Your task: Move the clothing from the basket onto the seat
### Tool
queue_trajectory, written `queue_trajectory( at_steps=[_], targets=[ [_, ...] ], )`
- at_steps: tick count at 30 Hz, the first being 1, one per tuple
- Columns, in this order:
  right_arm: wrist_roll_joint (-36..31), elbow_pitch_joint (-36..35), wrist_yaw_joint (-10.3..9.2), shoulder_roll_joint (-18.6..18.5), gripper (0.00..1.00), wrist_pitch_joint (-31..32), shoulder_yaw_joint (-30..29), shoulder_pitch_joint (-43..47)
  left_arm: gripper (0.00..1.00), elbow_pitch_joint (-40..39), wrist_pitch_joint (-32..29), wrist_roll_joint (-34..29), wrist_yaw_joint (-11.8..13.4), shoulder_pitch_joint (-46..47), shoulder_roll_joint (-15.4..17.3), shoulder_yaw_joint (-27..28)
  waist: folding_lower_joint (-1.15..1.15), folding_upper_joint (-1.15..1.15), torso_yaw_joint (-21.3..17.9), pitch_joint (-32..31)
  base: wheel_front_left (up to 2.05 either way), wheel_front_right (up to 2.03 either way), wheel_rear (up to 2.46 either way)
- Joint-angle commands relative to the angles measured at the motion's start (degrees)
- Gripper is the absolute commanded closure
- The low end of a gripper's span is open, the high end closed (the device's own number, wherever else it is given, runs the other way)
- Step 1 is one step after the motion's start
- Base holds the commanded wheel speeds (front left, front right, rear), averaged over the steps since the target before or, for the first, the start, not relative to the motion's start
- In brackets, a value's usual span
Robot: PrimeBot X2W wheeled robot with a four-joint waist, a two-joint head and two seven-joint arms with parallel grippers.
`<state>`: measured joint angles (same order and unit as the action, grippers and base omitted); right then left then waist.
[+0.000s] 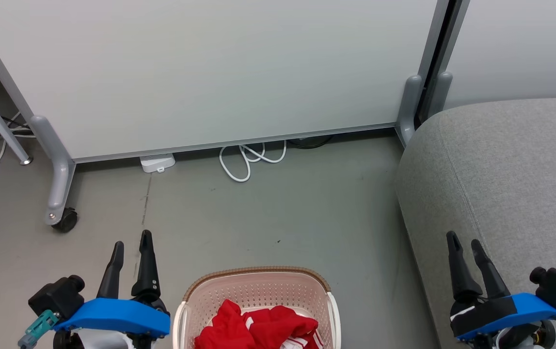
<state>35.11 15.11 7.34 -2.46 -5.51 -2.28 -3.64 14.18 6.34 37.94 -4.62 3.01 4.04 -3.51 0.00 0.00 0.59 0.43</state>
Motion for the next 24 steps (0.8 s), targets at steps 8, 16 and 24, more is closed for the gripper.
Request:
queue_trajectory(
  at_steps=[8,16,24],
  targets=[
    [-6.99,-0.72,0.14,-0.44,0.0,-1.64,0.39,-0.82,0.0,-0.3,1.82,-6.42,-0.48,1.1,0.74,-1.16,0.0,0.0,-0.02,0.04,0.0,0.0,0.0],
    [-12.0,-0.73,0.15,-0.47,0.0,-2.71,0.66,-0.84,0.0,0.1,3.02,-11.0,-0.75,1.2,0.83,-1.97,0.0,0.0,-0.01,0.11,0.0,0.0,0.0],
    [-16.7,-0.59,0.16,-0.49,0.0,-3.75,1.03,-0.8,0.0,0.38,4.15,-15.38,-0.78,1.25,0.82,-2.49,0.0,0.0,0.11,0.07,0.0,0.0,0.0]
  ],
)
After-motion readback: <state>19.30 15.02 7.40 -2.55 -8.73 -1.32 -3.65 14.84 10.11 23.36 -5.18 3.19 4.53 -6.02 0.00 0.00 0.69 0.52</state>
